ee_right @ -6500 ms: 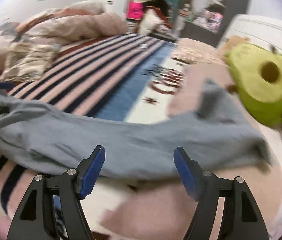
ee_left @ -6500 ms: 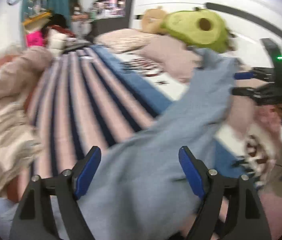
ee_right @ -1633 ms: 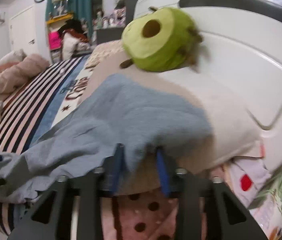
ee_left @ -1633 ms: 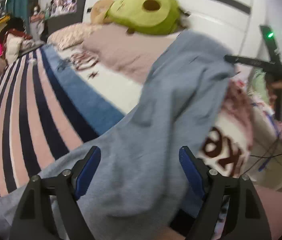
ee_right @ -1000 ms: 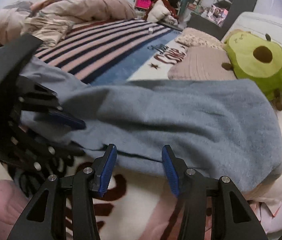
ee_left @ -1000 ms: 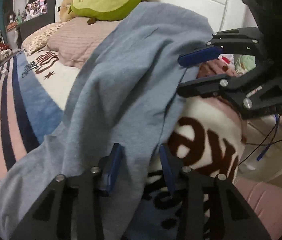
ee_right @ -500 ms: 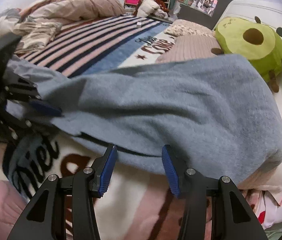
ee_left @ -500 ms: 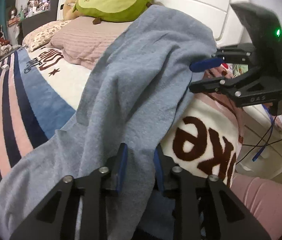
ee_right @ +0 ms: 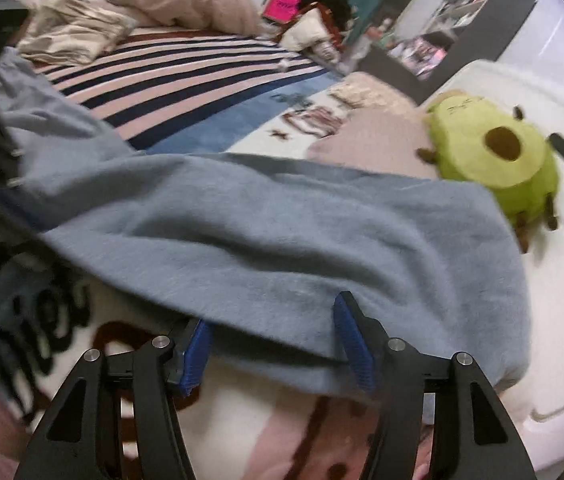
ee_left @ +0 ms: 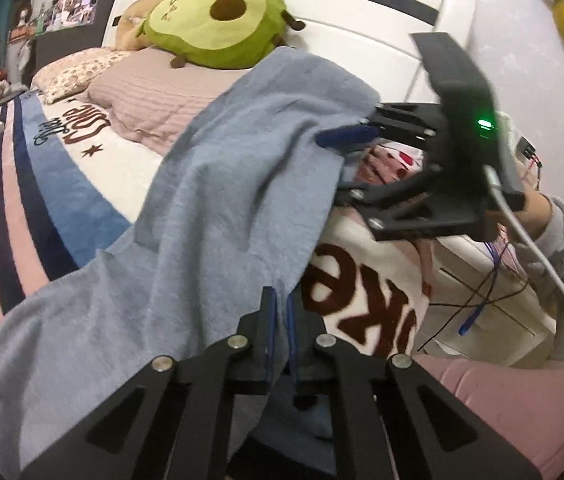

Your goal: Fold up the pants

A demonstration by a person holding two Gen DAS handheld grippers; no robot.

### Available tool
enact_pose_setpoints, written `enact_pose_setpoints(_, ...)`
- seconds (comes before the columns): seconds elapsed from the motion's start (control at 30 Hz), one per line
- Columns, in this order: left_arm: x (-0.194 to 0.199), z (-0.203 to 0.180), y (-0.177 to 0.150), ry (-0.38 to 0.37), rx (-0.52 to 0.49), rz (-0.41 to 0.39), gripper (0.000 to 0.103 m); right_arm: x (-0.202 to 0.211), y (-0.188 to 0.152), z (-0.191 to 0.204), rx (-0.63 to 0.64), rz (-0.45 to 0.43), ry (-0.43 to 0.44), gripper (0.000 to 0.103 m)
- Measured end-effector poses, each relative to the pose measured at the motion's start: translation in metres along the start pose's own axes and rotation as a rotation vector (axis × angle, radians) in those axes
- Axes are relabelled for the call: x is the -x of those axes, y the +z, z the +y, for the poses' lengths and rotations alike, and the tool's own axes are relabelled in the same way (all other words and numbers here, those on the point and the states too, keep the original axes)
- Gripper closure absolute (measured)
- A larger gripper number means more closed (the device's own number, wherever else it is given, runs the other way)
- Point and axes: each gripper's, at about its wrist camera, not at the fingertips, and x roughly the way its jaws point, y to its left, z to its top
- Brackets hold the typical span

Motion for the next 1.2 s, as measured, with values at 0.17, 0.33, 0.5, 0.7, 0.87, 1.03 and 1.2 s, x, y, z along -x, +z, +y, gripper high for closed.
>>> enact_pose_setpoints(0.17, 0.006, -0.004, -0.002, -0.039, 0.005, -0.021, 0.100, 0.000, -0.004, -0.009, -0.029, -0.047, -0.183, 0.052)
enact_pose_setpoints(0.33, 0.004, -0.007, -0.004, -0.094, 0.014, -0.025, 0.100, 0.011, -0.010, -0.028, -0.112, -0.097, -0.263, 0.102)
enact_pose_setpoints(0.5, -0.005, -0.014, -0.004, -0.099, -0.005, -0.007, 0.100, 0.035, -0.017, -0.035, -0.115, -0.086, -0.299, 0.102)
enact_pose_setpoints(0.7, -0.020, -0.012, -0.015, -0.077, -0.004, 0.063, 0.100, 0.027, -0.044, -0.035, -0.164, 0.032, -0.234, 0.101)
enact_pose_setpoints(0.87, 0.018, 0.002, -0.028, 0.081, 0.017, 0.031, 0.045, 0.032, -0.056, -0.052, -0.304, 0.044, -0.176, 0.063)
enact_pose_setpoints(1.03, 0.095, 0.034, -0.050, 0.370, 0.168, -0.038, 0.041, 0.054, -0.067, -0.067, -0.420, -0.001, -0.128, 0.057)
enact_pose_setpoints(1.2, 0.187, 0.061, -0.088, 0.626, 0.413, -0.157, 0.040, 0.059, -0.073, -0.064, -0.509, -0.060, -0.016, 0.057)
